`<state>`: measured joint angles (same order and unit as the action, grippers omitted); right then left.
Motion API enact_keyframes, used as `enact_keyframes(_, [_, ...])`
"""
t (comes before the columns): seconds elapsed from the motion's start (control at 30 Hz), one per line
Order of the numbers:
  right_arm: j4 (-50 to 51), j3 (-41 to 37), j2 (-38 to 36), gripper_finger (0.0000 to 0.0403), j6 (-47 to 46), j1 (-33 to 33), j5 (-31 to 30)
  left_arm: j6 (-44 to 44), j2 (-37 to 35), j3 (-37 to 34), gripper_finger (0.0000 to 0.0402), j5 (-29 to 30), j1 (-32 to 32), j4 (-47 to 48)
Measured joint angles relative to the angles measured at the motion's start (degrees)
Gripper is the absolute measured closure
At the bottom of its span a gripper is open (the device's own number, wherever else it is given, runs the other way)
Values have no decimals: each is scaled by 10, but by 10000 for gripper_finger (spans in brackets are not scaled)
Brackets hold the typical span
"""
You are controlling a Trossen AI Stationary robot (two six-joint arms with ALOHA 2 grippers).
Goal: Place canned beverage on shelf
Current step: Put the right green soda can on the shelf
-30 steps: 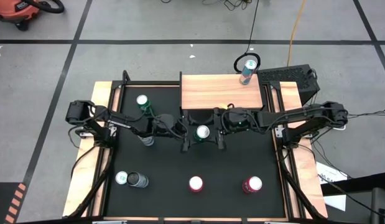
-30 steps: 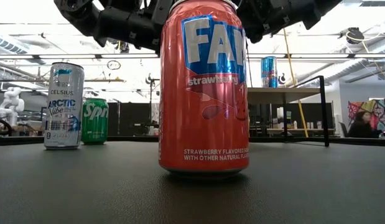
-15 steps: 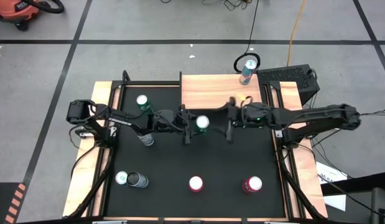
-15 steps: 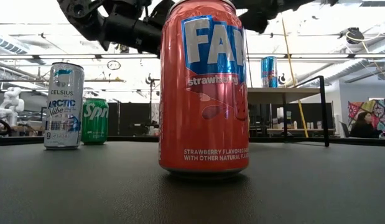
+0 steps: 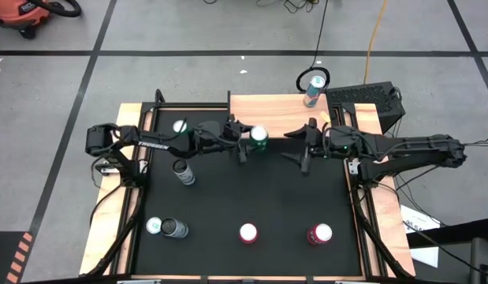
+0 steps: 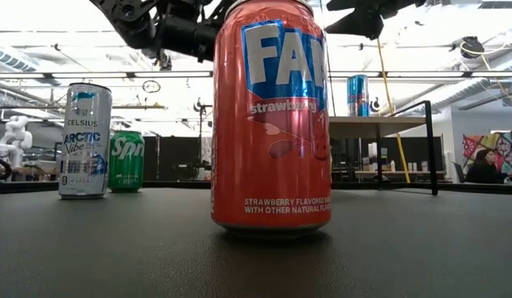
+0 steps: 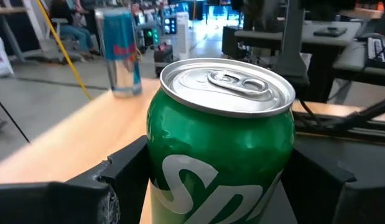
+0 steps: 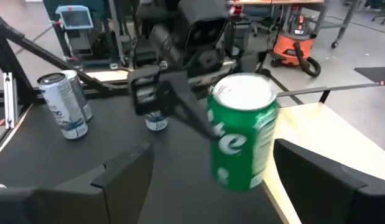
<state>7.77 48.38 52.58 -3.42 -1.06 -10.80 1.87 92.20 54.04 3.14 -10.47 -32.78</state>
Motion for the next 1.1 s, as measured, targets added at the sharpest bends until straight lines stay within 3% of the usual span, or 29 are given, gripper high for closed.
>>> enact_keyframes(0.3, [18, 0, -18, 90, -3, 6, -29, 16, 0, 79, 112, -44, -72, 32])
enact_keyframes(0.4, [20, 0, -29, 90, -3, 11, -29, 16, 8, 81, 112, -49, -94, -6])
enact_keyframes(0.6, [39, 0, -44, 90, -2, 19, -47, -13, 93, 101, 112, -75, -125, -119])
enact_keyframes(0.87, [73, 0, -63, 90, -4, 36, -72, -10, 188, 235, 112, -112, -163, -39])
enact_keyframes(1.1, [89, -1, -86, 90, -4, 46, -117, -12, 238, 309, 112, -139, -172, -7])
